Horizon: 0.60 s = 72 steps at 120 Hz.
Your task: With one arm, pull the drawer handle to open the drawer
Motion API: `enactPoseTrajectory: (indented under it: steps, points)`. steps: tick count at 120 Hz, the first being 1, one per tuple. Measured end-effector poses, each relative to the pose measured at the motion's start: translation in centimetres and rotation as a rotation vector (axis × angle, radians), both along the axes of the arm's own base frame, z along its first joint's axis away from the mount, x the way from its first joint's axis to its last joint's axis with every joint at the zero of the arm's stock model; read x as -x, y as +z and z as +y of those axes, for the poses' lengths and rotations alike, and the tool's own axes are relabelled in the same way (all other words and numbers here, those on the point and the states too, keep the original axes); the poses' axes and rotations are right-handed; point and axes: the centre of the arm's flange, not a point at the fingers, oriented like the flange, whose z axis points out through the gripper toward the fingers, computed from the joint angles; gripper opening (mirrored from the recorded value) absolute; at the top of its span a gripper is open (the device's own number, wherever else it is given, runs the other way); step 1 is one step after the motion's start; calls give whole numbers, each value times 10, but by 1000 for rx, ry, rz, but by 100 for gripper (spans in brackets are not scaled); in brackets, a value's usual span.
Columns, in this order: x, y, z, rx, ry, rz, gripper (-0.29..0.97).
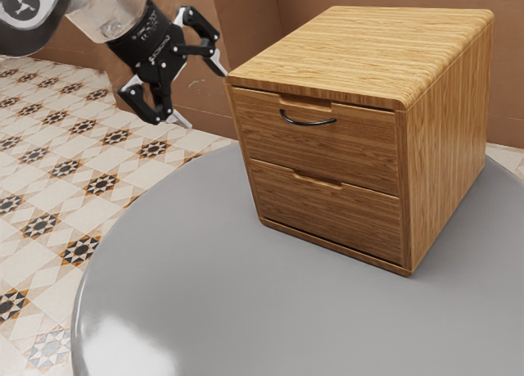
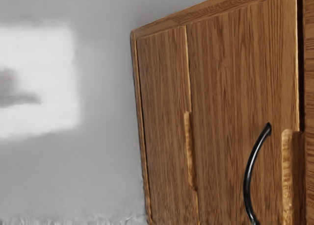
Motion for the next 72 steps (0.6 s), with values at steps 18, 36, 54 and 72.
enactPoseTrajectory:
  steps: [18, 36, 54, 72]
  points:
    - [-23, -28, -36, 22, -29, -78, 64]
    - [-54, -58, -31, 15, 10, -104, 61]
    - [-61, -65, -27, 16, 31, -127, 50]
    - [-73, -78, -27, 17, 47, -146, 38]
